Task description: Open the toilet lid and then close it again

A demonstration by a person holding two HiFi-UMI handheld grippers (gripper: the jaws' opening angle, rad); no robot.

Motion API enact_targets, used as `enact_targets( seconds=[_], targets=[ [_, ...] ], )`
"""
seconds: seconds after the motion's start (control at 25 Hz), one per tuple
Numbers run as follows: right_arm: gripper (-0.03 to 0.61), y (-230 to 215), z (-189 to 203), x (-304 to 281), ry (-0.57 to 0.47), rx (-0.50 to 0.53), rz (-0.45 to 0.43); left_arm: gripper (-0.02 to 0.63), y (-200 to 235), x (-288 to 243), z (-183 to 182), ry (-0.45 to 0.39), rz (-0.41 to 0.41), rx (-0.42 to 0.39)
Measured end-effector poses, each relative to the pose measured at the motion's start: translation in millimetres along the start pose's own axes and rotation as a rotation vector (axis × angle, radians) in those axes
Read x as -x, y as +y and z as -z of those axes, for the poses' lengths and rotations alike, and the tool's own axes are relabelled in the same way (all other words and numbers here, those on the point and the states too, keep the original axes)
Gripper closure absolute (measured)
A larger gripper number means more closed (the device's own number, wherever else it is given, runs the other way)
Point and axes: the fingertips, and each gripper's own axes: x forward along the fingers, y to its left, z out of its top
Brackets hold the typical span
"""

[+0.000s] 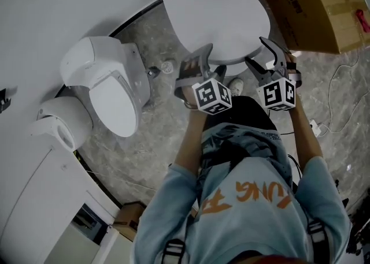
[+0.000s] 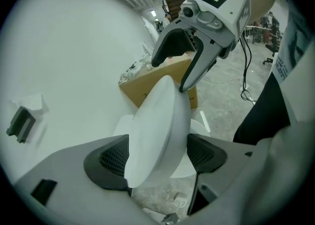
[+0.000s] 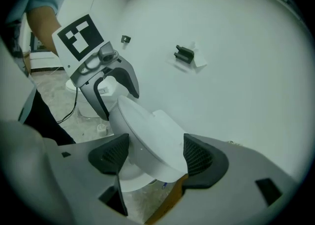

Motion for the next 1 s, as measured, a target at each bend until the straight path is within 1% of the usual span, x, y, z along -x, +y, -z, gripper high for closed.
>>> enact_targets(
  seconds=[0.12,0.2,0.36,0.56,0.6,0.68,0.72,0.88,1.0],
  targets=[
    [0.230,-14,-12,5,-0.037,-0.028,0.017,0.238,16,10,-9,-0.031,-0.030,0.032],
    [0.257,-25,-24,6,-0.080,-0.046,0.026,0.238,33,17,-15,-0.043,-0.059,0.045],
    [0.365,-44,-52,4,-0.159,-0.031,0.049,0.238,72,29,-27,-0.083,-0.110,0.069],
    [0.479,-54,-71,1,-0.209,-0.045,0.083,0.243,98,37,-38,-0.192,-0.132,0.076],
    [0.505,-57,-78,-1,-0.227,-0.036,0.100,0.266,104,39,-39,-0.213,-0.136,0.084],
    [0.566,-67,-92,-6,-0.259,-0.022,0.136,0.345,116,43,-43,-0.244,-0.146,0.098],
    [0.566,-72,-98,-8,-0.269,-0.025,0.147,0.374,122,45,-45,-0.252,-0.154,0.101],
    [0.566,-94,-115,-15,-0.302,-0.054,0.138,0.377,142,48,-50,-0.267,-0.178,0.124],
    [0.567,-114,-128,-23,-0.323,-0.075,0.151,0.383,158,50,-53,-0.283,-0.202,0.135]
  ],
)
